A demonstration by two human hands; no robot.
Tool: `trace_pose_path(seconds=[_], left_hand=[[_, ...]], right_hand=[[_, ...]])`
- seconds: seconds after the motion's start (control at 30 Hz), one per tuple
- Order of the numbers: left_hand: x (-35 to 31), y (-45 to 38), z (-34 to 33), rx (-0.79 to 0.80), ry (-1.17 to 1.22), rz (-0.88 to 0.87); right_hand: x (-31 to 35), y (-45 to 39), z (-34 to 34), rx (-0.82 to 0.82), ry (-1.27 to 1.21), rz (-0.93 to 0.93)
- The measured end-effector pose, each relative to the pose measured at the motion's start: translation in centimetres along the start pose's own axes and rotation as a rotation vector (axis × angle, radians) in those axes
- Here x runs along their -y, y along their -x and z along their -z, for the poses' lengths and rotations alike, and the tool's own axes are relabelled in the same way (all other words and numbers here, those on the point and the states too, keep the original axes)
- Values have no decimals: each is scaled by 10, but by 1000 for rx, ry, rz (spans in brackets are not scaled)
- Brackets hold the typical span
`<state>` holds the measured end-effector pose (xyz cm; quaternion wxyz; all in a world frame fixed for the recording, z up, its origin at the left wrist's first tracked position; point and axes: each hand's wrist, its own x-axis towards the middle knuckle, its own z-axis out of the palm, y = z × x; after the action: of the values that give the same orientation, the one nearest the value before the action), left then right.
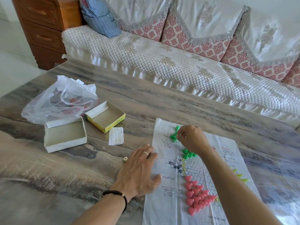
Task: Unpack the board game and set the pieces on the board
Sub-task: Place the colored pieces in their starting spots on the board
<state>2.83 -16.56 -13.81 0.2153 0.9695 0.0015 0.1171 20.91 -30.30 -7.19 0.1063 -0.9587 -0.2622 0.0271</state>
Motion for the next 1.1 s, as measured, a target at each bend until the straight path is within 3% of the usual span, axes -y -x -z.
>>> trace_pose_path(seconds=[0.23,0.6,0.8,1.1], left_hand=[[1,0,0,6,4,-3],[0,0,0,-5,9,-6],[1,0,-1,-10,14,-6],[1,0,-1,-3,19,-2]], right_hand=[[5,-7,-16,26,-42,-70],[-26,-2,27,-67,-468,-217],[-38,2,28,-150,-274,-103],[-44,3,28,-34,-45,-97]])
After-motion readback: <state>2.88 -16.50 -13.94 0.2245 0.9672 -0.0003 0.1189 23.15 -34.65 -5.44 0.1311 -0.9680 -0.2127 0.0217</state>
